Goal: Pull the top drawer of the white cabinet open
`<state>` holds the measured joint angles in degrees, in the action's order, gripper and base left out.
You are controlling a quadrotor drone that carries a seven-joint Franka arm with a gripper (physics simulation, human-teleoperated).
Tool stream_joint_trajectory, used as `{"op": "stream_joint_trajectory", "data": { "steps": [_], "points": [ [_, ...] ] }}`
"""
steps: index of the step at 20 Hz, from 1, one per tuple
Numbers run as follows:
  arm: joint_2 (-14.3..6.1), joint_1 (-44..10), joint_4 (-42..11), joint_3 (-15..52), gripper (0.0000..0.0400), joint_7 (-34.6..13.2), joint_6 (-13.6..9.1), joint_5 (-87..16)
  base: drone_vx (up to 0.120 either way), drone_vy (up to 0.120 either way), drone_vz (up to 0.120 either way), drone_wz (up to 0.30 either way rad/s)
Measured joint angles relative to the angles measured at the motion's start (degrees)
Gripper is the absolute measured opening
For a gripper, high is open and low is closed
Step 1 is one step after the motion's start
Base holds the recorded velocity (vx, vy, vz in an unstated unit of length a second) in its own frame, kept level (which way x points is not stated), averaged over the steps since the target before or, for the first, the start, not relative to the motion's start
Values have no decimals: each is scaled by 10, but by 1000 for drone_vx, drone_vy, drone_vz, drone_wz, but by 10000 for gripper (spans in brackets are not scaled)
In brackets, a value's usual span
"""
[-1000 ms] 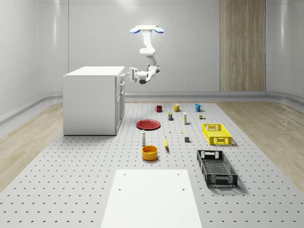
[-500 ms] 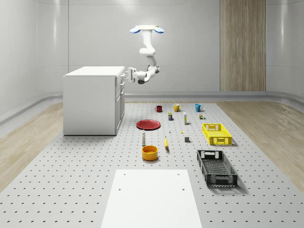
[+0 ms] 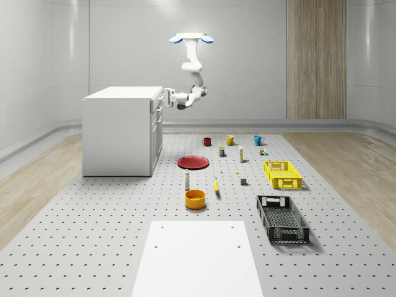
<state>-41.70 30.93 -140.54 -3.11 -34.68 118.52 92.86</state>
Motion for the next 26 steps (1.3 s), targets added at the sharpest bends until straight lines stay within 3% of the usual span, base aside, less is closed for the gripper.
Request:
{"op": "stream_joint_trajectory", "data": {
  "steps": [7, 20, 21, 22, 26],
  "points": [
    [-5, -6, -3, -3, 110, -2, -8, -4, 0, 0, 0, 0],
    [-25, -19, -15, -26, 112, -21, -33, -32, 0, 0, 0, 0],
    [-31, -21, -12, -26, 153, -51, -34, -44, 0, 0, 0, 0],
    [-34, -23, -12, -30, 170, -30, -36, -60, 0, 0, 0, 0],
    [-35, -21, -19, -41, 129, -14, -42, -55, 0, 0, 0, 0]
  ]
}}
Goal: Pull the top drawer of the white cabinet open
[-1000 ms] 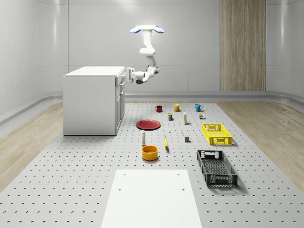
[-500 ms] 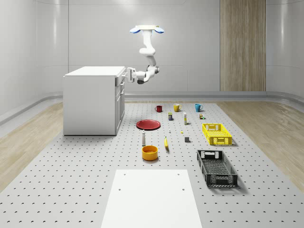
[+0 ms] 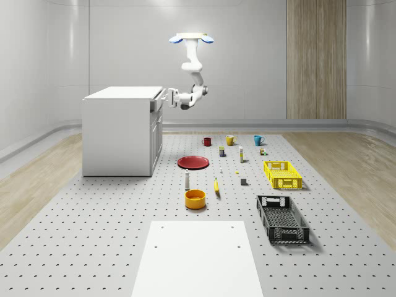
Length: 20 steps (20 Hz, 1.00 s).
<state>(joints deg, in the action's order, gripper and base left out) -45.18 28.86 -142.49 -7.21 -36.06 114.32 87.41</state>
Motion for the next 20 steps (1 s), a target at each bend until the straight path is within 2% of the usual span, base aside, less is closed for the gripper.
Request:
{"op": "stream_joint_trajectory", "data": {
  "steps": [5, 20],
  "points": [
    [-9, -3, -6, -14, 112, -6, -11, -8, 0, 0, 0, 0],
    [-41, -14, -18, -78, 113, -27, -57, -69, 0, 0, 0, 0]
  ]
}}
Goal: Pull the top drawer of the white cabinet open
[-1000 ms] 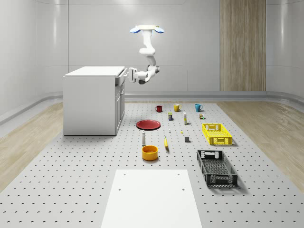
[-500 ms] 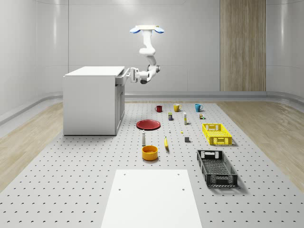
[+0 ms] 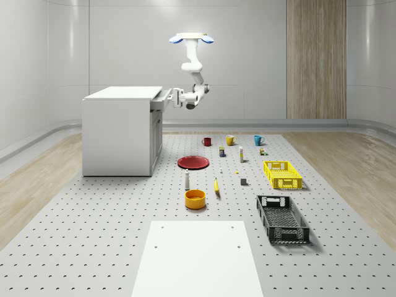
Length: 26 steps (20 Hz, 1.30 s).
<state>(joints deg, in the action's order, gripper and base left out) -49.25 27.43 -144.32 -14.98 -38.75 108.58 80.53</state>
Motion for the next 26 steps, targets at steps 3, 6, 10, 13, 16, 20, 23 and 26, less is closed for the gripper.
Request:
{"op": "stream_joint_trajectory", "data": {
  "steps": [3, 6, 10, 13, 16, 20, 23, 26],
  "points": [
    [-8, -3, -1, -19, 112, -4, -13, -18, 0, 0, 0, 0],
    [-12, -4, -2, -35, 124, 3, -23, -33, 0, 0, 0, 0],
    [-9, 2, -10, -74, 387, 55, -35, -113, 0, 0, 0, 0],
    [87, -71, -20, -80, 400, 144, -208, 35, 0, 0, 0, 0],
    [175, -220, 57, 68, 394, 87, -245, 131, 0, 0, 0, 0],
    [290, -409, 88, 213, 400, 198, -404, 209, 0, 0, 0, 0],
    [330, -582, 77, 375, 398, 287, -439, 246, 0, 0, 0, 0],
    [266, -640, 44, 372, 350, 251, -444, 182, 0, 80, 0, 0]
  ]
}}
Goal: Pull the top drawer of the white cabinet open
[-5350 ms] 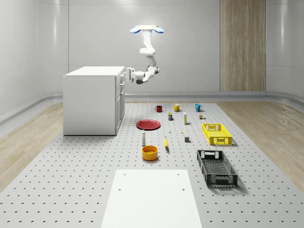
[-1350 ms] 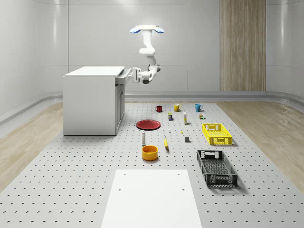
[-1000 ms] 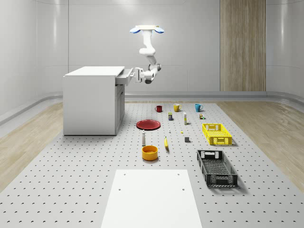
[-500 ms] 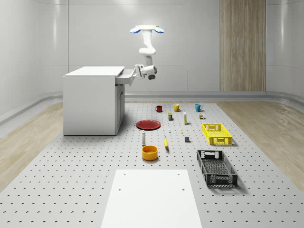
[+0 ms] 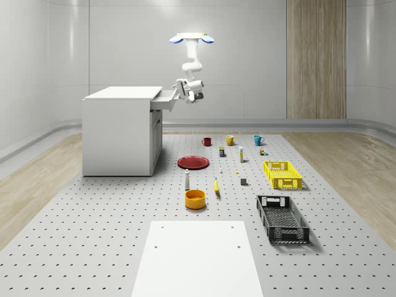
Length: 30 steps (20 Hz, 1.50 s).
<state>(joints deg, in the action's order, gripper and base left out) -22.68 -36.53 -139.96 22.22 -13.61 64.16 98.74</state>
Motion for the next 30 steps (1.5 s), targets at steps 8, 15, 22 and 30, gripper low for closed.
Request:
{"op": "stream_joint_trajectory", "data": {
  "steps": [8, 15, 22, 30],
  "points": [
    [-125, 58, -15, -117, 311, -130, 17, -72, 0, 110, 0, 0],
    [-180, 126, -18, -194, 306, -191, 39, -107, 0, 97, 0, 0],
    [-200, 195, -19, -248, 305, -215, 74, -134, 0, 51, 0, 0],
    [-210, 269, -19, -295, 305, -225, 118, -159, 0, 0, 0, 0]
  ]
}}
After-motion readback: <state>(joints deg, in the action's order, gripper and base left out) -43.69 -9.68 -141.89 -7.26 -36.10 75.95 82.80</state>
